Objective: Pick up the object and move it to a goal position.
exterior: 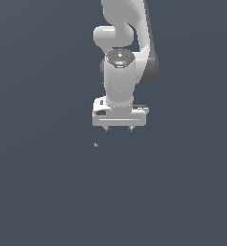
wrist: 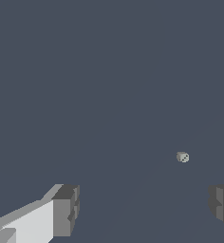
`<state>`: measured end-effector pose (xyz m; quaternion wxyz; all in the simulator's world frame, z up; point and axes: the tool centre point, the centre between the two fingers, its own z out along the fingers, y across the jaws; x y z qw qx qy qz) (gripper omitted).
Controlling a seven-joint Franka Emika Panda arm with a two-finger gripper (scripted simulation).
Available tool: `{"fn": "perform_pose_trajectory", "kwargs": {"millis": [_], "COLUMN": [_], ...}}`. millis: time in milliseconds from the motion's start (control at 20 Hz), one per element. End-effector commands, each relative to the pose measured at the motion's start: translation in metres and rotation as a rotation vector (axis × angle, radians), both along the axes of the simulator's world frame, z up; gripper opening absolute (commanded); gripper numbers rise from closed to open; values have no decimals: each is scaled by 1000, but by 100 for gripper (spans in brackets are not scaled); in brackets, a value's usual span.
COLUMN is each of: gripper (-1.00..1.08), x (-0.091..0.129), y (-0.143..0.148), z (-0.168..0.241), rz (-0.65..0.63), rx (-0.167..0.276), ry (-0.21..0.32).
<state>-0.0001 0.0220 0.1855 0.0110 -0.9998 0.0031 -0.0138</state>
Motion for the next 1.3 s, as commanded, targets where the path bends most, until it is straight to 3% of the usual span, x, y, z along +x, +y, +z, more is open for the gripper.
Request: {"fn": "perform_pose_trajectory", "kwargs": {"millis": [0,750,1250], "gripper": [100,100,100], "x": [0,5,5], "y": [0,-14,-22], "z": [0,14,0], "rz": [0,11,-126], "rx": [0,-4,7], "ry": [0,-33,-23]}}
